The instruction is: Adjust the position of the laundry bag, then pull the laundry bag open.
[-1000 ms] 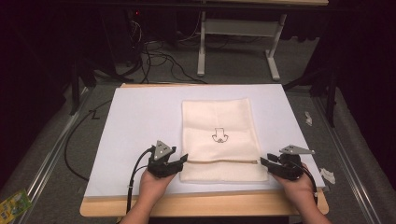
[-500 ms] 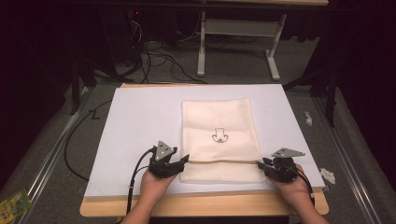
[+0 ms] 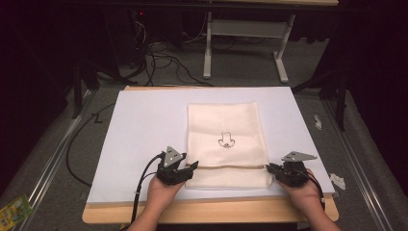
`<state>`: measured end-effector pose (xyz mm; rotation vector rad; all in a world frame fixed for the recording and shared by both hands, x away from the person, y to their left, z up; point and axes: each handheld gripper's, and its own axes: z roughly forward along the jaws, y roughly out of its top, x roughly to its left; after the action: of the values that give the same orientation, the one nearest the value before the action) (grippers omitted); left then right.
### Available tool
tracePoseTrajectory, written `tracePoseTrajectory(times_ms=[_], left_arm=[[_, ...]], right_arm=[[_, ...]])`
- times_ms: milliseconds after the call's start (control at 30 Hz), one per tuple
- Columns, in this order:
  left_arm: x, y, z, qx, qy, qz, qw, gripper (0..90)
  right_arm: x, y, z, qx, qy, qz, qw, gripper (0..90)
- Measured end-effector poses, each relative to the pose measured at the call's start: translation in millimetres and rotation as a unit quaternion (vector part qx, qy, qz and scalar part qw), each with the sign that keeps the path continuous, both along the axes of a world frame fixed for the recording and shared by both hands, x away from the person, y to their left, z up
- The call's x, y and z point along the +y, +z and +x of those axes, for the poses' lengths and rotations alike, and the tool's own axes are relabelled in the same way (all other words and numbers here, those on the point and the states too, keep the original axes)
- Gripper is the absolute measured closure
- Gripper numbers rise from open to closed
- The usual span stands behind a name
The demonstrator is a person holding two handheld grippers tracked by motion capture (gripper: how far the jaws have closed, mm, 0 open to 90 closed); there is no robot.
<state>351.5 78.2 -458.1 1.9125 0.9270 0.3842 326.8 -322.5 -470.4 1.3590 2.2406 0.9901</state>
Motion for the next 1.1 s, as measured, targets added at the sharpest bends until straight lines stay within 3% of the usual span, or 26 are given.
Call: tracePoseTrajectory(times_ms=[233,533,700,867,933,1100], left_arm=[[-1.9,-1.2,1.8,0.011,-0.006,-0.025,0.9996,43.2],[-9.2,5.0,-1.2,0.002,-0.015,-0.034,0.9993,43.3],[-18.8,4.3,2.6,0.011,-0.021,-0.046,0.9987,43.3],[-41.2,2.9,0.3,0.006,-0.040,-0.036,0.9985,43.5],[-52.6,0.1,-1.3,0.016,-0.051,-0.046,0.9975,43.6],[-87.8,-3.7,-7.1,0.014,-0.088,-0.033,0.9955,45.9]], right_arm=[[0.0,7.9,-1.0,-0.020,-0.001,0.003,0.9998,84.0],[0.7,16.0,-2.9,-0.043,-0.001,0.007,0.9991,84.0],[0.1,15.8,-4.1,-0.047,0.000,0.009,0.9988,84.0],[0.8,18.2,-5.2,-0.056,0.002,0.010,0.9984,84.1],[1.4,19.8,-6.0,-0.058,0.001,0.014,0.9982,84.1],[1.7,21.4,-6.0,-0.069,0.010,0.013,0.9975,84.2]])
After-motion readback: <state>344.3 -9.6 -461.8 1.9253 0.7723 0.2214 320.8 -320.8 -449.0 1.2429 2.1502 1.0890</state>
